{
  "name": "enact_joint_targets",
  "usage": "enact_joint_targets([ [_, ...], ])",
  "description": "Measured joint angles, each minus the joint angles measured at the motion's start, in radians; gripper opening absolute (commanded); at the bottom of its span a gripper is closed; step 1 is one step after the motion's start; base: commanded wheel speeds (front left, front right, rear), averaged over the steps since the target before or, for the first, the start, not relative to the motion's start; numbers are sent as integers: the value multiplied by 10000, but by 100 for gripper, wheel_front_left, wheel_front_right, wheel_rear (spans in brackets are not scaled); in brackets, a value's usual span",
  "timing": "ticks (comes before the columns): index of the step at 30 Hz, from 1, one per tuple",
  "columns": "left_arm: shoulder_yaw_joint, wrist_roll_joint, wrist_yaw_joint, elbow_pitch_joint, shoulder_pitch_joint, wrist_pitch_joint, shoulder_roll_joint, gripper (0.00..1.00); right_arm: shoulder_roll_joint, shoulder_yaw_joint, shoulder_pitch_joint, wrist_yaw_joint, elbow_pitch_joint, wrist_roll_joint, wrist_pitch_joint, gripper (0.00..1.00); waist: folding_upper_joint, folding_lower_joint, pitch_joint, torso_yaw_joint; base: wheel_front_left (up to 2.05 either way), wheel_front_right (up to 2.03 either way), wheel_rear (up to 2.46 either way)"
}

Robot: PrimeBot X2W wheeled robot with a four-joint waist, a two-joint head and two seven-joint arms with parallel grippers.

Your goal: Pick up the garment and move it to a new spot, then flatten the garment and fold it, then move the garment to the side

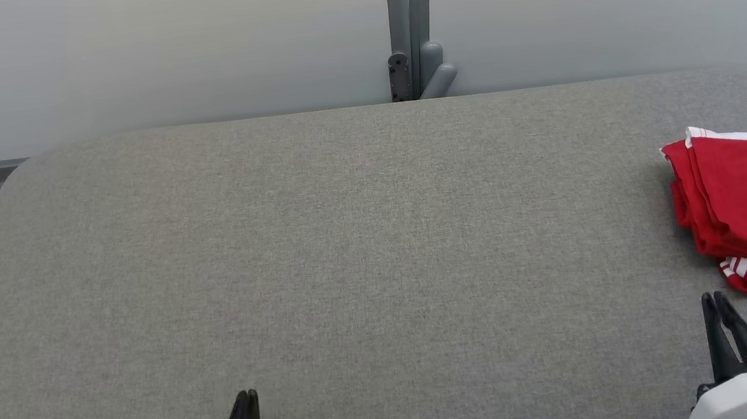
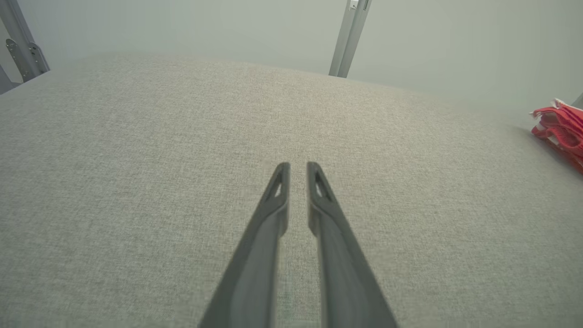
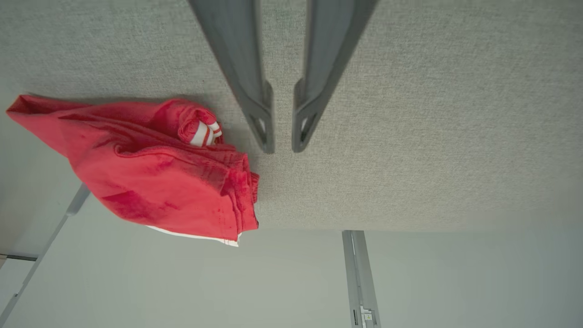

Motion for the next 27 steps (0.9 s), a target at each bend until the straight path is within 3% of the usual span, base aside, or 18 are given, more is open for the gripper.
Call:
enact_joint_targets([
  [5,25,-199,0,303,72,81,-2,0,140,4,94,0,401,236,159,0,0,0,3,-19,0,0,0],
  [27,510,-3887,-77,276,-383,876,81,0,98,284,-311,-2,307,4495,1080,0,0,0,31,-171,0,0,0],
])
